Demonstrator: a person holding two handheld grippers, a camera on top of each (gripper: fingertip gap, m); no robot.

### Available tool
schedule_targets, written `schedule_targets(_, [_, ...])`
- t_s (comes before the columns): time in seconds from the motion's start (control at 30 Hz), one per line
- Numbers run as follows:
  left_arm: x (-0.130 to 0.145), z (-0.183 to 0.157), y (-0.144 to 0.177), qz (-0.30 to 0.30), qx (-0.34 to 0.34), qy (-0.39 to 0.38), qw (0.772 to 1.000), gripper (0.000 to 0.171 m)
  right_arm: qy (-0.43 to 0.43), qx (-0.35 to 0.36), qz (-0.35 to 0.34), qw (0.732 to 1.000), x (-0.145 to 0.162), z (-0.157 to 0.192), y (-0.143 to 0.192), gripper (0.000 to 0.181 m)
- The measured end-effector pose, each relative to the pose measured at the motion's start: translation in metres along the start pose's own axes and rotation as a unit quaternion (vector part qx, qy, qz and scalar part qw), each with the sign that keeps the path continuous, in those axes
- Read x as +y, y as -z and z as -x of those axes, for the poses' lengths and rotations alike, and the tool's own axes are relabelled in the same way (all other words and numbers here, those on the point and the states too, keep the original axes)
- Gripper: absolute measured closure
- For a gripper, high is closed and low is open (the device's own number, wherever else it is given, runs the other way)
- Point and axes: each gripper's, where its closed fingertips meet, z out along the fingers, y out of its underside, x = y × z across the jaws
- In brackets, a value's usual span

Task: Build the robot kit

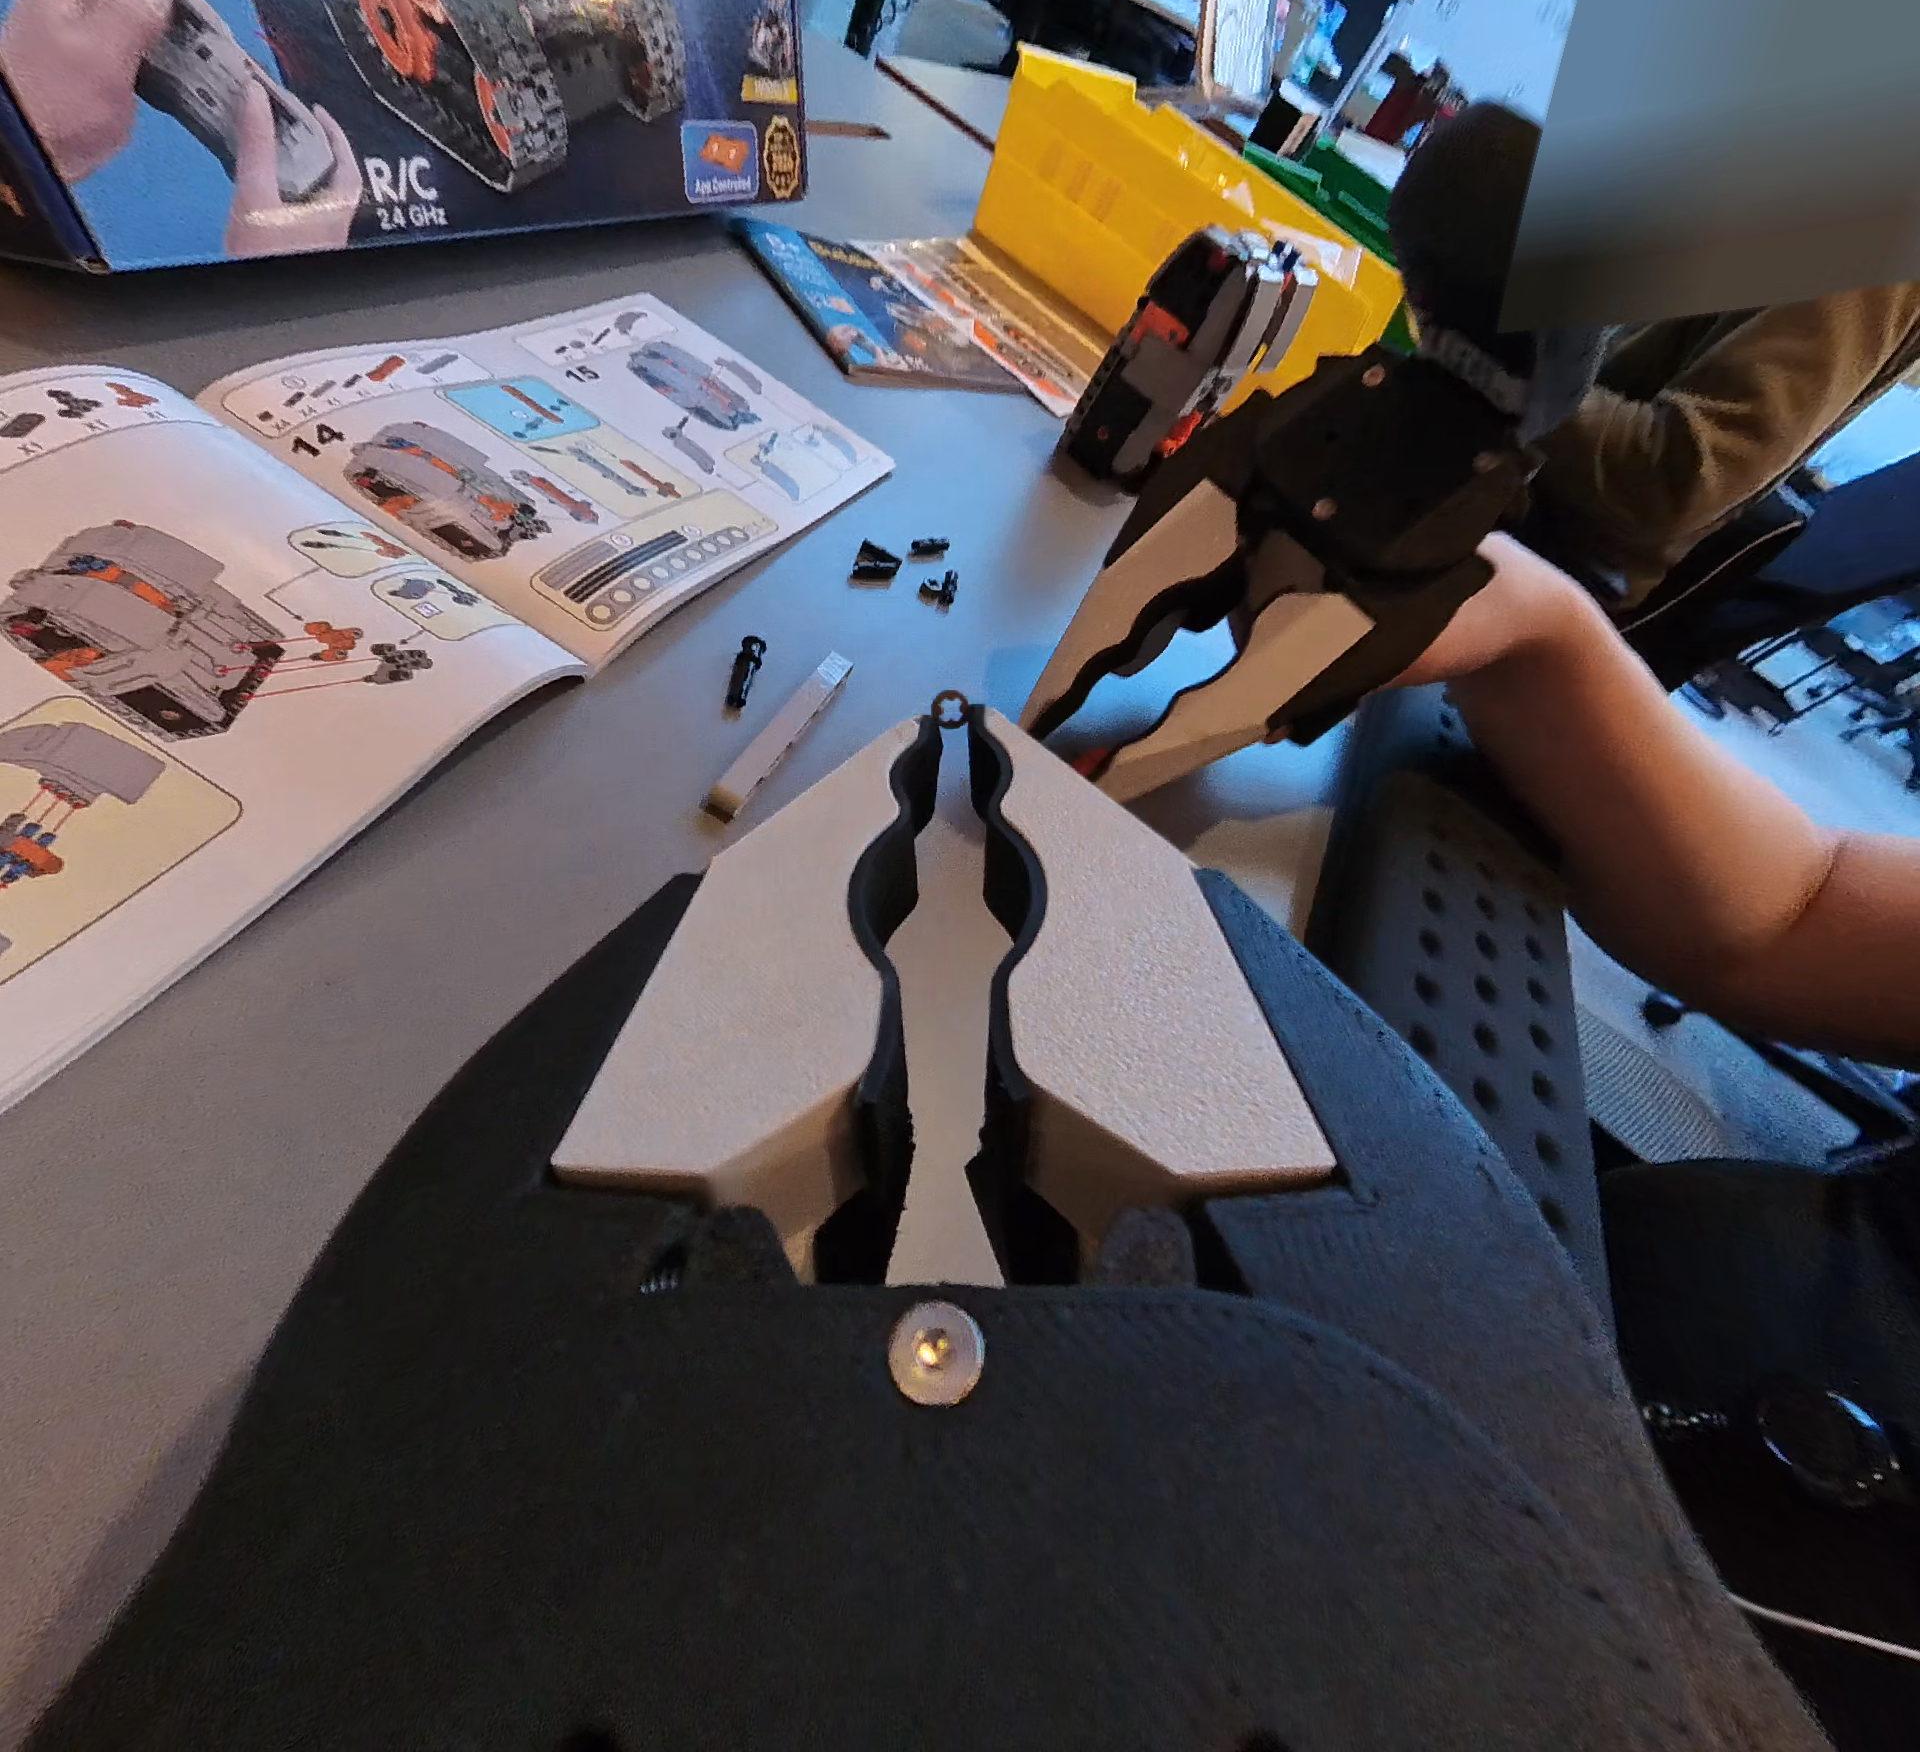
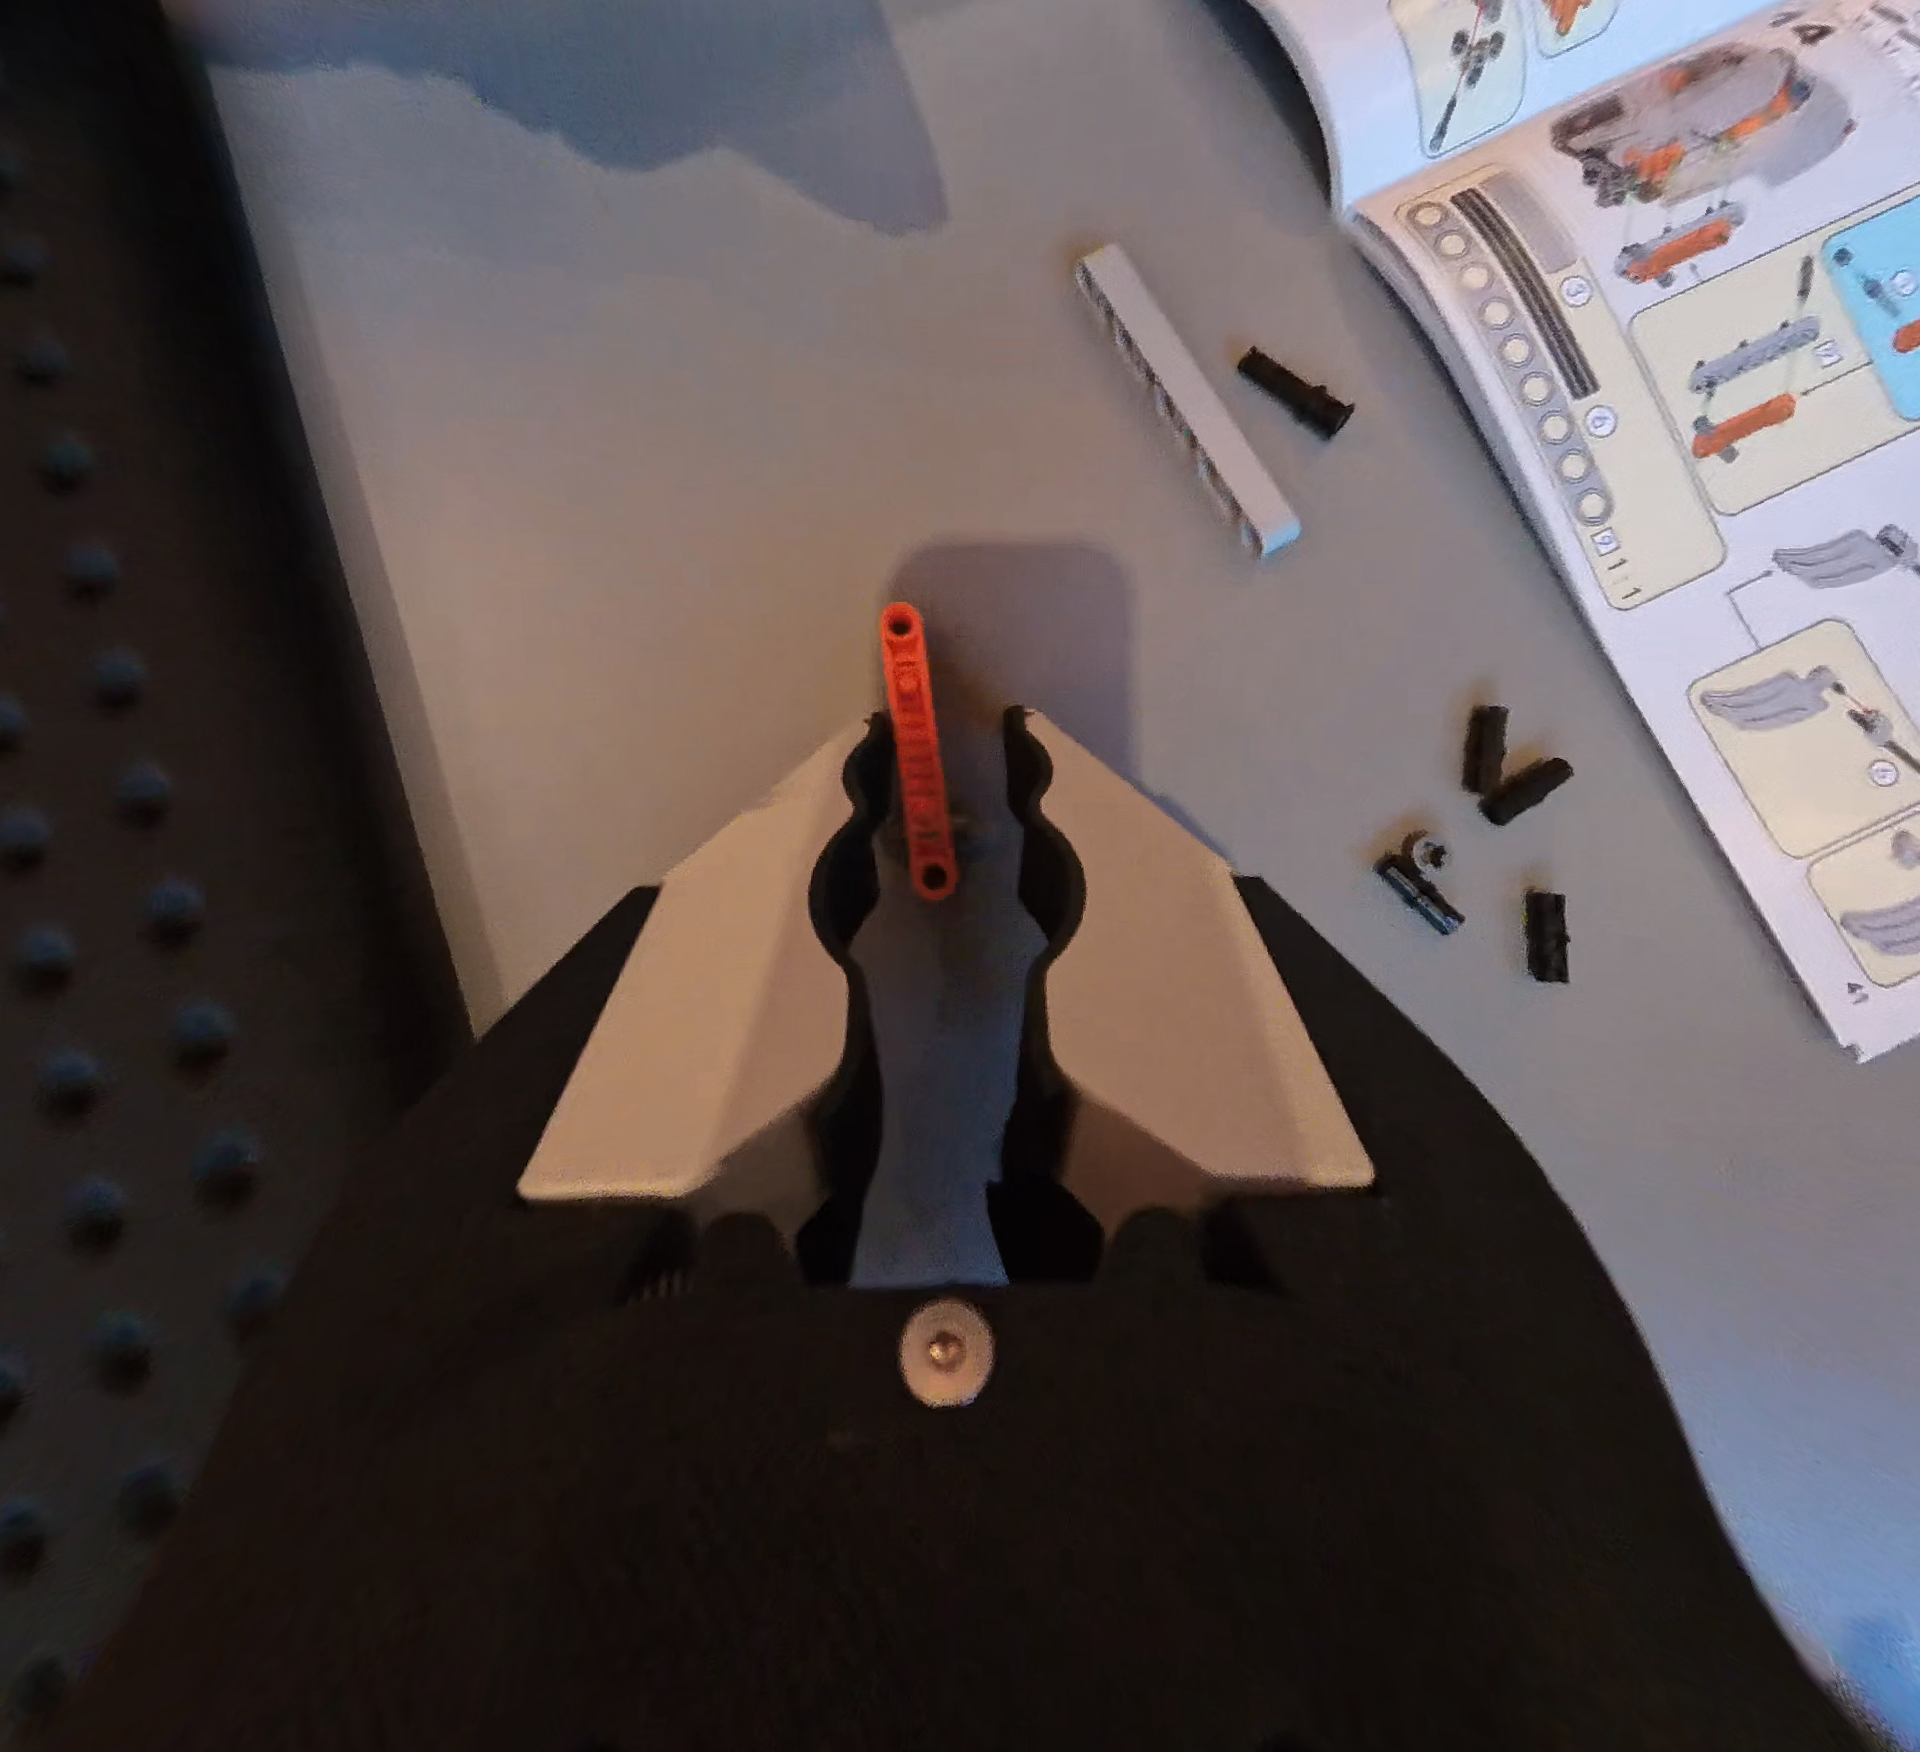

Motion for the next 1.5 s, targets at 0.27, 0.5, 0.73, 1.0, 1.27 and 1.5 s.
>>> schedule_targets(0.27, [0.008,0.000,-0.004,0.019,-0.003,-0.001,1.000,0.170,-0.015,-0.012,-0.036,0.999,-0.005,-0.006,0.044,0.162])
schedule_targets(0.5, [0.011,0.002,-0.005,0.028,-0.008,0.003,1.000,0.170,0.007,-0.003,0.007,1.000,0.011,0.002,0.029,0.166])
schedule_targets(0.73, [0.018,0.002,-0.009,0.045,-0.003,0.013,0.999,0.170,-0.012,-0.025,0.008,1.000,0.023,0.005,0.018,0.167])
schedule_targets(1.0, [0.013,-0.009,-0.006,0.027,0.027,0.026,0.999,0.170,-0.183,-0.152,-0.103,0.966,-0.011,0.030,0.028,0.176])
schedule_targets(1.27, [-0.021,-0.064,0.032,-0.101,0.170,0.060,0.978,0.171,-0.430,-0.427,-0.219,0.765,-0.058,0.047,0.066,0.177])
schedule_targets(1.5, [-0.023,-0.062,0.049,-0.120,0.164,0.048,0.978,0.171,-0.534,-0.533,-0.157,0.637,-0.070,0.064,0.069,0.177])
